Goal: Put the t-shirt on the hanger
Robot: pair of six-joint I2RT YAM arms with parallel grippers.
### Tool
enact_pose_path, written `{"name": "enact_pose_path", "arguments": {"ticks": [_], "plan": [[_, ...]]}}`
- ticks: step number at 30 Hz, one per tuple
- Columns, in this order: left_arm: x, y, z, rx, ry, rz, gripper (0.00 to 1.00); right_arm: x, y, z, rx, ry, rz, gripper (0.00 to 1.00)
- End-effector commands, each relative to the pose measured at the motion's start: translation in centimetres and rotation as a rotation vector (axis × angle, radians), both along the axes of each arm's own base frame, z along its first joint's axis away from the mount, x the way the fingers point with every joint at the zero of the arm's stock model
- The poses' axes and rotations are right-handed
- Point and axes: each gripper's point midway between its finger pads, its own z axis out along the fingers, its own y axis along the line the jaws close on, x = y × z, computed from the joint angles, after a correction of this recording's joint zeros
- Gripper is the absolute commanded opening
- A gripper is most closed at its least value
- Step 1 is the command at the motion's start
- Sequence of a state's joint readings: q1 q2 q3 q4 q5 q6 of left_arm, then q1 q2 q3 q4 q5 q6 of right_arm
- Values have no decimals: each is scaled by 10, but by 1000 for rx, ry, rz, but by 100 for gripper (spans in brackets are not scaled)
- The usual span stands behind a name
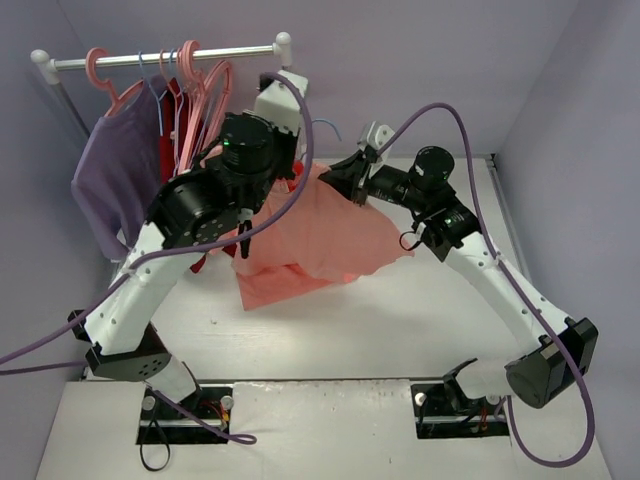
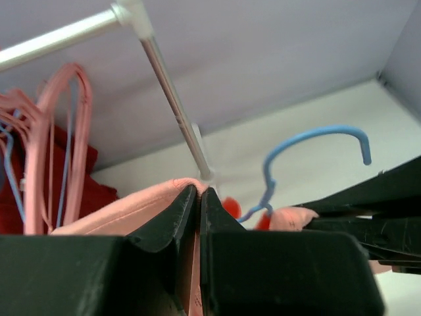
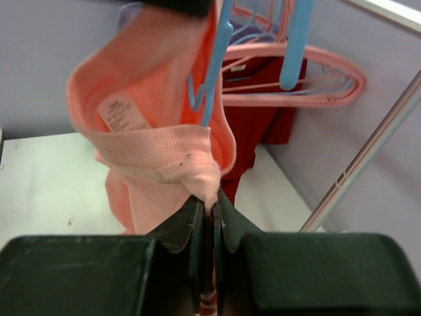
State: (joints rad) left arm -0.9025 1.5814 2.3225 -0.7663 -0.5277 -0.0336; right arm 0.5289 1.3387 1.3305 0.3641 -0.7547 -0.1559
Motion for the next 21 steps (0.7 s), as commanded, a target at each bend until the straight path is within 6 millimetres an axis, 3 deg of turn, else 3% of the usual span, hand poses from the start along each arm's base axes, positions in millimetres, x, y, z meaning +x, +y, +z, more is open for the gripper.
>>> {"name": "enact_pose_path", "arguments": {"ticks": [1, 7, 15, 16, 18, 21], "plan": [[-11, 0, 7, -87, -11, -32, 0, -28, -24, 80, 164, -236, -23, 0], [-8, 2, -15, -10, 14, -25, 0, -23, -30, 81, 160, -237, -31, 0], [-2, 9, -8, 84, -29, -76, 0, -19, -29, 77, 153, -223, -22, 0], [-1, 10, -7, 88, -33, -86, 2, -18, -29, 77, 154, -222, -23, 0], [0, 13, -5, 92, -41, -109, 19, -17, -31, 74, 149, -216, -24, 0], [2, 14, -4, 81, -40, -161, 27, -15, -32, 70, 145, -209, -28, 0]]}}
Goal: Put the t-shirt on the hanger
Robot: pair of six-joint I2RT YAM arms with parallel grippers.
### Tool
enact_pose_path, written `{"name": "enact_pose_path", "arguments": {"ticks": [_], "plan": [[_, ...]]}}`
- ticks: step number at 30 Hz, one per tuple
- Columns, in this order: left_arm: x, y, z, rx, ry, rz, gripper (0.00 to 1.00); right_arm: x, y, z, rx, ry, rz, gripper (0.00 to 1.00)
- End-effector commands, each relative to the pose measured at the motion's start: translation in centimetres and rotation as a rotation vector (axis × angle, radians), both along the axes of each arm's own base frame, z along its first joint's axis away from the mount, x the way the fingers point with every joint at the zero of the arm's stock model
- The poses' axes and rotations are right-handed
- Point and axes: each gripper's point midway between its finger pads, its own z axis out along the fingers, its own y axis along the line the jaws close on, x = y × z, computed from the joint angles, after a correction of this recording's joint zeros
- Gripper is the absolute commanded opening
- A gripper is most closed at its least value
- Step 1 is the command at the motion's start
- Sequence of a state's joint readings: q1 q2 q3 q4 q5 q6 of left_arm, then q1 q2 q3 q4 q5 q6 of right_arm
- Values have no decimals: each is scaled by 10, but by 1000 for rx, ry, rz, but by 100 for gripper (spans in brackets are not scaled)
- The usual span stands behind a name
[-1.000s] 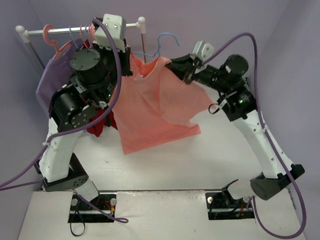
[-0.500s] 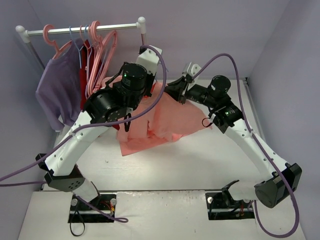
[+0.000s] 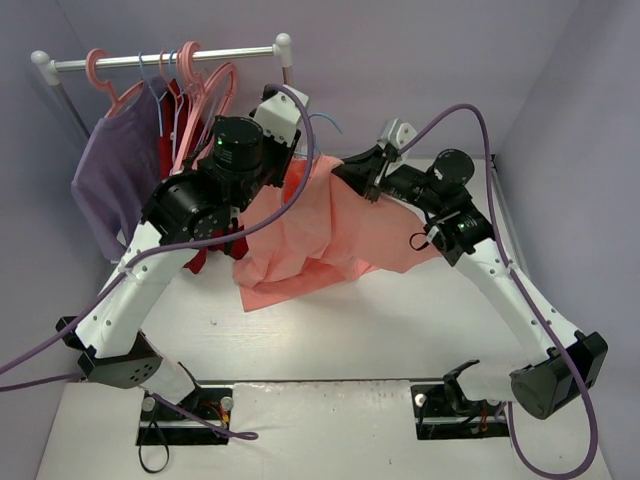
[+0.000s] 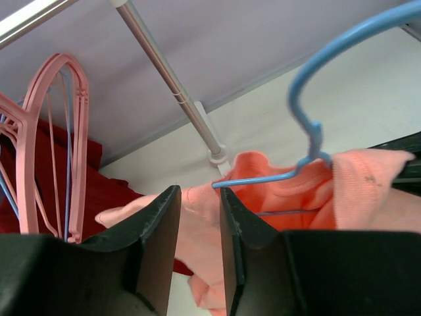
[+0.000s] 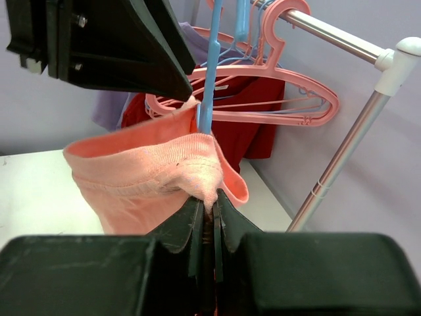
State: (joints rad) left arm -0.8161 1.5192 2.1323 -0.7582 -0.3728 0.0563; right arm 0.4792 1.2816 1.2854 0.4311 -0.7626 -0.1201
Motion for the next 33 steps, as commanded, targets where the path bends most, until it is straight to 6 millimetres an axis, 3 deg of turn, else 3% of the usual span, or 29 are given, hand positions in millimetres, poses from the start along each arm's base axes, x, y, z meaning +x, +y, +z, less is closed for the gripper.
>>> {"name": "enact_pose_path", "arguments": {"ticks": [1, 6, 9, 11, 12, 16, 20, 28, 33], "plan": [[-10, 8, 42, -87, -97, -106, 29, -13, -12, 52, 90, -170, 5, 0], [-6, 14, 41, -79, -95, -141, 34, -10, -14, 47, 85, -160, 1, 0], [3, 41, 40, -41, -110, -139, 34, -10, -14, 43, 77, -150, 22, 0], [6, 49, 29, 13, -105, -217, 34, -9, -14, 41, 73, -142, 32, 0], [13, 68, 25, 25, -103, -199, 34, -9, -14, 40, 70, -140, 42, 0], [17, 79, -1, 80, -61, -357, 37, -11, -11, 38, 61, -135, 70, 0], [18, 71, -24, 145, -29, -511, 39, -12, -9, 35, 54, -125, 93, 0], [14, 46, -37, 164, -46, -728, 41, -16, -7, 29, 44, -111, 123, 0], [0, 34, -55, 139, -3, -848, 41, -19, -9, 28, 43, -113, 127, 0]]}}
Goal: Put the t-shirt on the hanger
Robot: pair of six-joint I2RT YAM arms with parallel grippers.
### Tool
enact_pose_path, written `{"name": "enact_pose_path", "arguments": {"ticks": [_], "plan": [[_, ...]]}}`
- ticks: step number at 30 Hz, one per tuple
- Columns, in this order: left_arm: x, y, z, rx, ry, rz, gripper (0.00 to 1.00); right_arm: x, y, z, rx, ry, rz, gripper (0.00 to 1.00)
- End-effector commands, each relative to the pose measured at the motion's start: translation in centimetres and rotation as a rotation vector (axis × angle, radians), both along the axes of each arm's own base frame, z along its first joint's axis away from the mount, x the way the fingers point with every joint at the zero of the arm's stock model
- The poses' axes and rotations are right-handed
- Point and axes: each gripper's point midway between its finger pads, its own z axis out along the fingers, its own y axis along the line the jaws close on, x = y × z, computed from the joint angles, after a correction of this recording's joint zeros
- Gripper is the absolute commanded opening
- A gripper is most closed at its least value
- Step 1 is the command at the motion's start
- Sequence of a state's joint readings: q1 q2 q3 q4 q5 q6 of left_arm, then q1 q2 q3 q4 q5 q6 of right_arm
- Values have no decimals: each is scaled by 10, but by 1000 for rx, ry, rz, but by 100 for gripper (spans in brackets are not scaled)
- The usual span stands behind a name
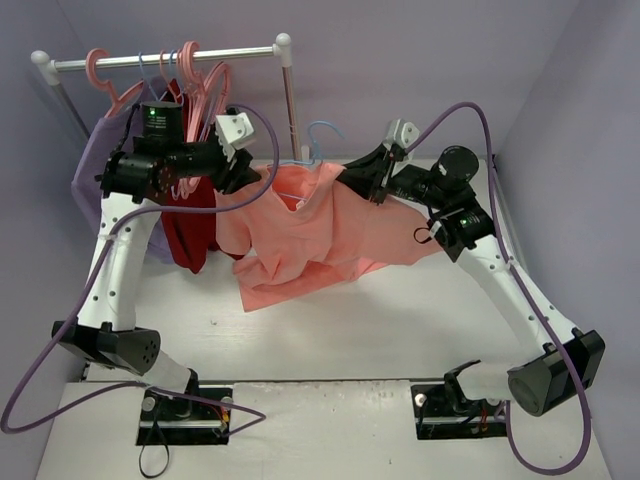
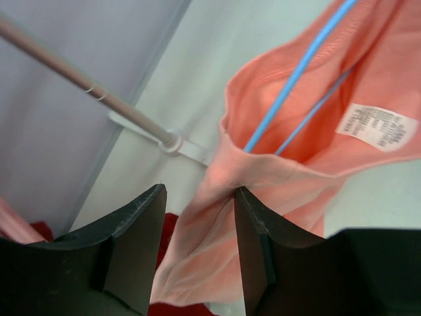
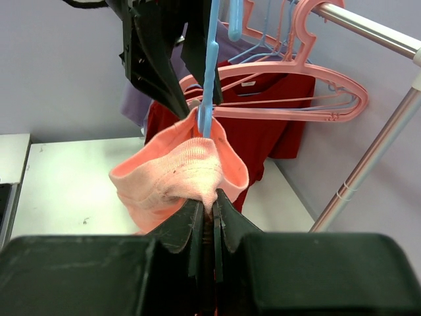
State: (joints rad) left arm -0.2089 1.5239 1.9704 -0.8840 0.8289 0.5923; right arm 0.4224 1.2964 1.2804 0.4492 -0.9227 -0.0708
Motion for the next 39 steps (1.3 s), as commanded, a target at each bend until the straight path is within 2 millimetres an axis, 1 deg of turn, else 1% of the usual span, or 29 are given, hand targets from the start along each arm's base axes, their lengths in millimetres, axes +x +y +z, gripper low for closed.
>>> {"name": "enact_pose_path", "arguments": {"ticks": [1, 4, 6, 9, 16, 22, 24, 30, 31, 33, 35, 37, 39], "plan": [[-25, -16, 16, -46, -66, -173, 41, -11, -6, 37, 64, -142, 17, 0], [-34, -21, 10, -73, -26, -221, 41, -11, -8, 35, 62, -139, 15, 0], [-35, -22, 6, -78, -13, -230, 39, -11, -8, 35, 62, -139, 16, 0], [-34, -24, -1, -83, 15, -238, 29, -13, -8, 38, 65, -142, 24, 0], [-27, -23, -7, -65, 19, -222, 28, -19, -6, 41, 65, -137, 54, 0], [-27, -26, -13, -78, 48, -238, 28, -24, -8, 43, 67, -140, 62, 0], [-23, -23, -17, -63, 49, -221, 28, -26, -8, 44, 68, -141, 70, 0], [-24, -23, -16, -62, 46, -219, 28, -29, -8, 45, 70, -135, 75, 0], [-24, -23, -16, -66, 52, -221, 26, -29, -8, 44, 70, -134, 75, 0], [-28, -25, -17, -74, 53, -238, 13, -30, -8, 44, 70, -134, 76, 0], [-32, -26, -17, -82, 54, -254, 3, -31, -8, 44, 69, -131, 82, 0], [-38, -29, -18, -100, 69, -278, 0, -31, -8, 43, 69, -126, 87, 0], [-42, -32, -19, -117, 88, -298, 0, -32, -6, 43, 68, -126, 96, 0]]}}
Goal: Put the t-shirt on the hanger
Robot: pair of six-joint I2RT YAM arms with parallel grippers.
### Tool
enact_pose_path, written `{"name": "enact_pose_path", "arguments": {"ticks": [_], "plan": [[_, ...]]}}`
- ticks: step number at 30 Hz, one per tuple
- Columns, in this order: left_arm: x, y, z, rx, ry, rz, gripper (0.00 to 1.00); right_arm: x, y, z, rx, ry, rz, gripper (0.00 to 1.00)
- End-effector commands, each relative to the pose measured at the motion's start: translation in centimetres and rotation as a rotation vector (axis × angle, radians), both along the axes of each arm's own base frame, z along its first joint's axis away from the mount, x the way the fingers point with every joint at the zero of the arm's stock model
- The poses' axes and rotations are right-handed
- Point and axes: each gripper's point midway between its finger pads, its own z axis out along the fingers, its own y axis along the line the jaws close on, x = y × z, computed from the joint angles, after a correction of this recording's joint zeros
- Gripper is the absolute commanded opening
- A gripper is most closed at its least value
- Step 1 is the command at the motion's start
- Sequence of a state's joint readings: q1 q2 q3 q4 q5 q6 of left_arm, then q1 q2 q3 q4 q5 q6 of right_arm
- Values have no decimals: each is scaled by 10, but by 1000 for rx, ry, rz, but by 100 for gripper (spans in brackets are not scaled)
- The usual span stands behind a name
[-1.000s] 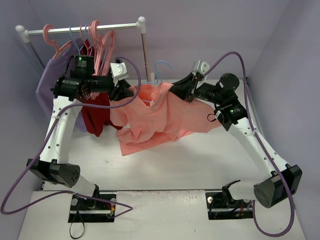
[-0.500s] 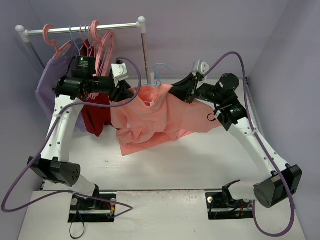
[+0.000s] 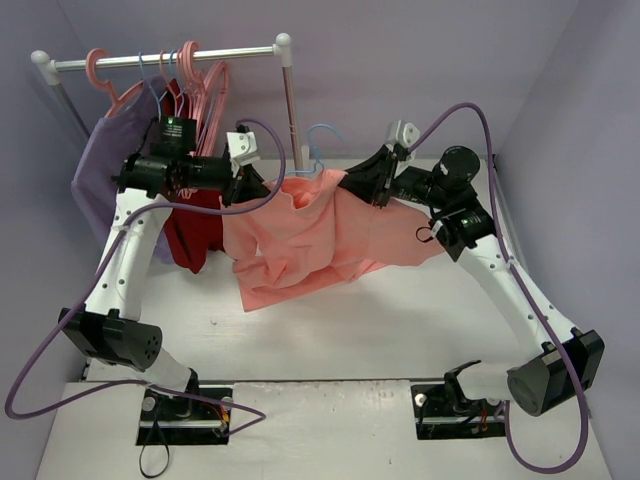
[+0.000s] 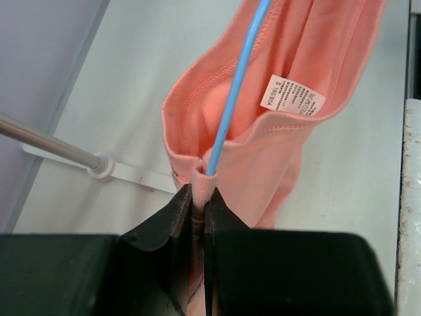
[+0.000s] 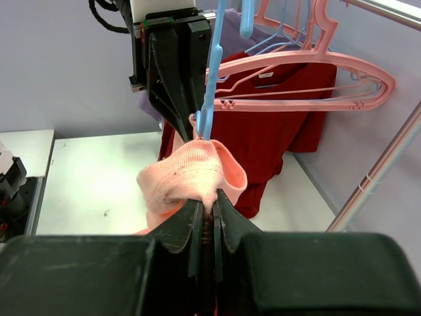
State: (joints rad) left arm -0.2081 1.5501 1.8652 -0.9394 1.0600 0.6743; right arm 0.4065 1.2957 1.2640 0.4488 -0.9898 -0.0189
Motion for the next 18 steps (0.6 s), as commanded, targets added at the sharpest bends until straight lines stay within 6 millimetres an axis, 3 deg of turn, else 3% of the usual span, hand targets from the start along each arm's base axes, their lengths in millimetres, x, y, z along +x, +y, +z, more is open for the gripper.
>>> {"name": "enact_pose_path", "arguments": {"ticks": [1, 4, 5, 7, 10, 15, 18], "plan": [[-18, -8, 18, -69, -36, -80, 0, -25, -6, 53, 79, -184, 40, 0], [-22, -10, 12, -82, -3, -93, 3, -26, -6, 54, 80, -188, 43, 0], [-22, -9, 11, -80, 2, -90, 17, -26, -6, 54, 79, -188, 43, 0], [-22, -9, 10, -75, 1, -86, 28, -27, -6, 55, 79, -190, 48, 0], [-22, -7, 13, -71, -17, -81, 31, -28, -6, 55, 79, -192, 49, 0], [-22, -7, 15, -72, -22, -79, 32, -31, -7, 55, 86, -169, 52, 0], [-27, -10, 15, -90, -1, -98, 15, -31, -7, 55, 86, -167, 54, 0]]}}
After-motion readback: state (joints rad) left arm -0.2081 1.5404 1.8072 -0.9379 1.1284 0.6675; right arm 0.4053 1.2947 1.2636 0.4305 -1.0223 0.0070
